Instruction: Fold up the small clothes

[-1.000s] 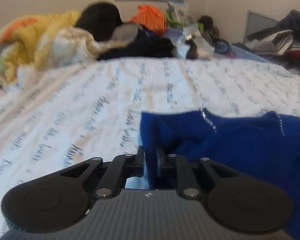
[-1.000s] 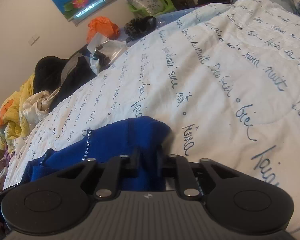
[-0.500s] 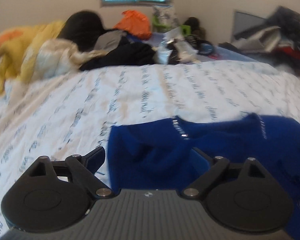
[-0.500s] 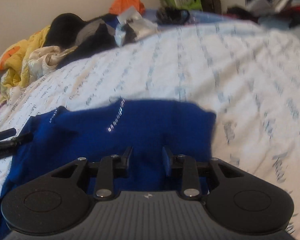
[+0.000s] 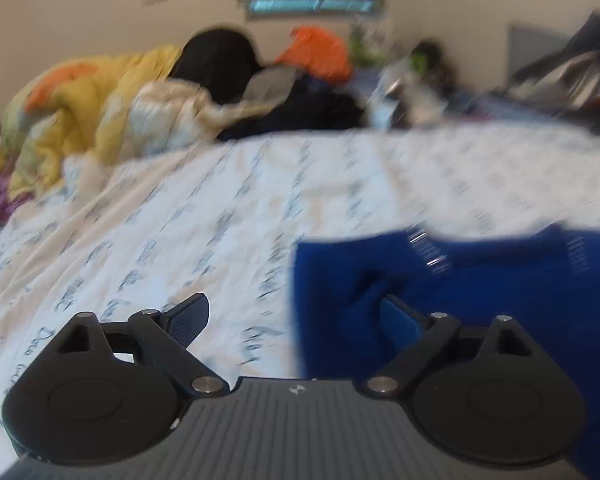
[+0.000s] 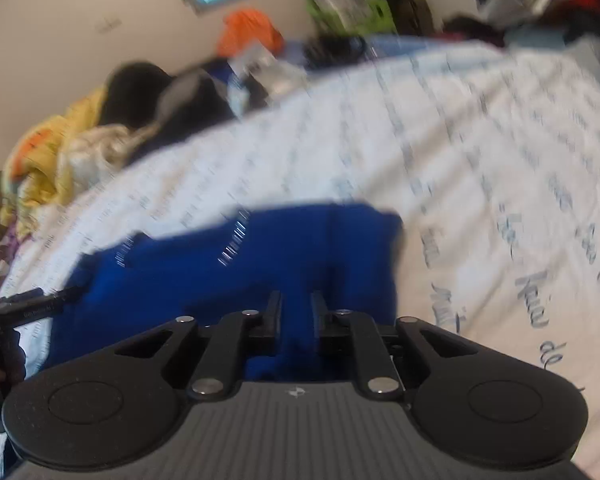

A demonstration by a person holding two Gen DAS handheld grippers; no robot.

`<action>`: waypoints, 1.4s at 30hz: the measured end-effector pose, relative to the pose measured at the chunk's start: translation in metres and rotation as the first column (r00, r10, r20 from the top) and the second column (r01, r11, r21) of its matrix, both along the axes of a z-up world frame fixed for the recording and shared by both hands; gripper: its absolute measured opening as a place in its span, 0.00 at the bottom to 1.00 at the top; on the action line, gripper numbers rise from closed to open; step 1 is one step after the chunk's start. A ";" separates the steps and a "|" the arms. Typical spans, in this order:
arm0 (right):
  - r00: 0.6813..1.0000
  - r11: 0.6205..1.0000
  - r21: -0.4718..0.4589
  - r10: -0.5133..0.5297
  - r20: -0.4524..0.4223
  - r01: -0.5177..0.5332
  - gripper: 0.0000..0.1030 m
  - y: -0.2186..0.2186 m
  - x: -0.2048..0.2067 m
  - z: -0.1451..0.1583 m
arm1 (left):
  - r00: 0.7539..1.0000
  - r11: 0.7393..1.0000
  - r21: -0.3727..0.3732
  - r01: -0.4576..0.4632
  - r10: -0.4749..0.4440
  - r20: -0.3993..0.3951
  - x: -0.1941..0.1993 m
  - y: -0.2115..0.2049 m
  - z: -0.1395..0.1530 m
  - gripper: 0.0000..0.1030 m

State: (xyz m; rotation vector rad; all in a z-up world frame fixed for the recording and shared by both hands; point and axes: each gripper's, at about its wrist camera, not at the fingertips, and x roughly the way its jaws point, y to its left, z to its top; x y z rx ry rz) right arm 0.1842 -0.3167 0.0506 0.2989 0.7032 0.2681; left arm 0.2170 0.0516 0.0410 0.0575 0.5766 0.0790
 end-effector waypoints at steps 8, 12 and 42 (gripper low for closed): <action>0.989 0.988 -0.061 0.141 -0.035 -0.143 0.47 0.052 0.020 -0.034 | 0.974 0.985 -0.089 0.149 -0.162 -0.161 0.007 -0.036 -0.033 1.00; 0.992 0.995 -0.049 0.083 -0.096 -0.088 0.50 0.052 0.012 -0.028 | 0.974 0.978 -0.131 0.161 -0.179 -0.140 -0.028 -0.020 -0.007 0.91; 0.979 0.977 0.213 0.019 -0.201 0.024 0.48 -0.038 -0.125 -0.068 | 0.983 0.988 -0.144 0.048 -0.072 -0.166 -0.179 0.025 -0.023 0.05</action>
